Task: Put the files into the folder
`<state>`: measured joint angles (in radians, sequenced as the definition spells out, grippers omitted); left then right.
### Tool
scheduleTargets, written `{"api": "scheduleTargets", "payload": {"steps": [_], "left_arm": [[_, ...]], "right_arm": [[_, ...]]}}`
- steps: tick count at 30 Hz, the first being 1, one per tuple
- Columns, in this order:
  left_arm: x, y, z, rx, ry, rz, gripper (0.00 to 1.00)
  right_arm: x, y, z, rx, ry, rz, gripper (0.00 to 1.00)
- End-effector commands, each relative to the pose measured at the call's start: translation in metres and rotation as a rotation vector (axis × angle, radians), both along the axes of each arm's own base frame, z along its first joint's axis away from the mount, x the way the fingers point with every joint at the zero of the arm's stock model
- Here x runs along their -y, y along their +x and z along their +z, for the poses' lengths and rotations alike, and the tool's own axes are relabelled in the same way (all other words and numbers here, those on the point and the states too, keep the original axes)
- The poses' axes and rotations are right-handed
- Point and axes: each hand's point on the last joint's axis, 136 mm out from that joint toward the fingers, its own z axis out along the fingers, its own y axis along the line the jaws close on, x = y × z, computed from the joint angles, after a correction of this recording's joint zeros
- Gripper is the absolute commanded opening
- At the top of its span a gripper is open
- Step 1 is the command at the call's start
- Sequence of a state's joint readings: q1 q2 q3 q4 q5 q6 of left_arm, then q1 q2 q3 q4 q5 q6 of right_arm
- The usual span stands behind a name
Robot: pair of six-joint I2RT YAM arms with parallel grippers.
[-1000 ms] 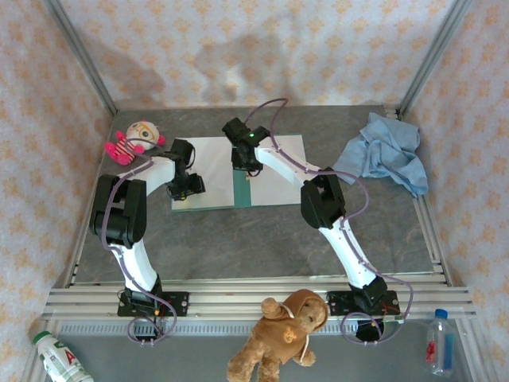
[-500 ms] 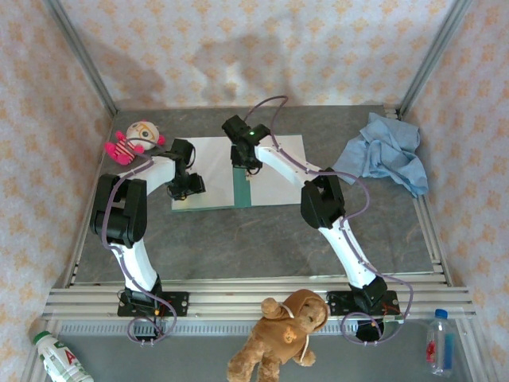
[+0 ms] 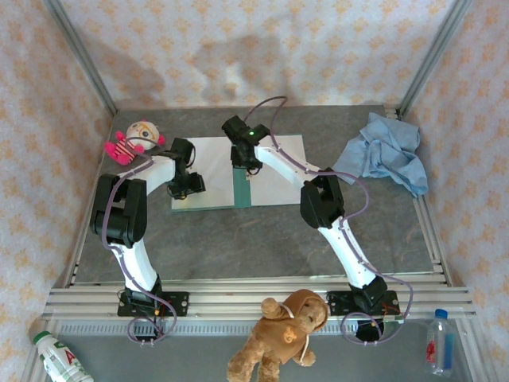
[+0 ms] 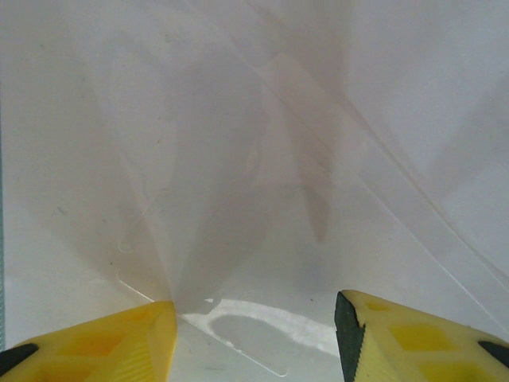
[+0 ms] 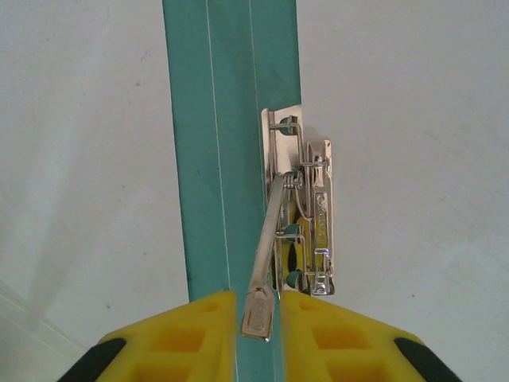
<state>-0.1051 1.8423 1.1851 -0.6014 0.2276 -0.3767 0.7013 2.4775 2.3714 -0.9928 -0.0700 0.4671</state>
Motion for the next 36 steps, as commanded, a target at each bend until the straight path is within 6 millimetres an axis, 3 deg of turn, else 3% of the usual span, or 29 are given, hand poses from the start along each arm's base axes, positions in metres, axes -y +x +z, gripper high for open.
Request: {"api": "scheduleTargets", "payload": {"steps": [1,23,36], "left_arm": [[0.0011,0.0014,0.0,-0.01,0.012,-0.019,0.55],[0.0017,-0.0015,-0.0042,-0.022,0.008,-0.016,0.55],[0.0018,-0.0016,-0.005,-0.025,0.006,-0.017,0.55]], "right_arm": [[0.0065,0.0009,-0.0006,0.001,-0.037,-0.002,0.21],[0.0069,0.0028,0.0064,0.011,-0.034,-0.002,0.22],[0.0106,0.0018,0.001,-0.005,-0.045,-0.004,0.14]]}}
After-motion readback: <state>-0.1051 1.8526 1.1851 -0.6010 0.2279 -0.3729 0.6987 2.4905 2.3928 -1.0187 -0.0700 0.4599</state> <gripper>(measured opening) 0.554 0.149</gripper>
